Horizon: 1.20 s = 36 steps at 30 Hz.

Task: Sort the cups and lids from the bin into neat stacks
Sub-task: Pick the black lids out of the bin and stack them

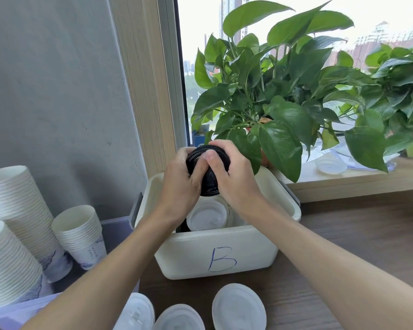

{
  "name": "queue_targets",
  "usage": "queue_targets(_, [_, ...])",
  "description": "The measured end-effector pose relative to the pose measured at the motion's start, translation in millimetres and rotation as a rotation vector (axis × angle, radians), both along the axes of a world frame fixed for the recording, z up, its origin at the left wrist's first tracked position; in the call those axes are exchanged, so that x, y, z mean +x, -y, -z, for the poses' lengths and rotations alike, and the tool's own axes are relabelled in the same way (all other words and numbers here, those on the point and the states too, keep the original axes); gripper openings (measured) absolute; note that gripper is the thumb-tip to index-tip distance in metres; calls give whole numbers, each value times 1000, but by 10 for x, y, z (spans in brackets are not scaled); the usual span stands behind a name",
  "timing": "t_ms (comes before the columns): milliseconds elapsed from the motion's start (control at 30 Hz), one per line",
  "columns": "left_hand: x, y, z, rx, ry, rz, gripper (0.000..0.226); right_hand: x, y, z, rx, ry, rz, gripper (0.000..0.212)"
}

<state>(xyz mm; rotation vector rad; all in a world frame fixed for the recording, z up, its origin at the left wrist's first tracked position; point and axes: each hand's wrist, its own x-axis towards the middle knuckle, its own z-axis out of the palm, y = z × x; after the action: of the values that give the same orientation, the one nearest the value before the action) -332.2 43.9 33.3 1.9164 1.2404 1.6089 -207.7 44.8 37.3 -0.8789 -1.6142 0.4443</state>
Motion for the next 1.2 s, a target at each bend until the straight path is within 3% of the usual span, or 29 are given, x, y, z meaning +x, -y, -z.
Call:
queue_targets(233, [17,31,-20,31,-9,10,25,5,-7,-8,27,-43,-20,19])
queue_targets(467, [21,-5,1,-90,56,173,44,60,-37,-11,44,-154,37,26])
queue_targets(567, [7,1,15,-62,-11,113,30,52,7,-24,-18,-166,-14,36])
queue_targets(733, [17,57,44,50,-117,114,49,29,22,-34,11,-80,49,54])
queue_targets(933, [16,85,21,82,-131,179,30,58,25,-53,103,-68,145,39])
queue_targets(1200, [23,82,16,70,-126,214,20,54,22,-50,45,-90,168,43])
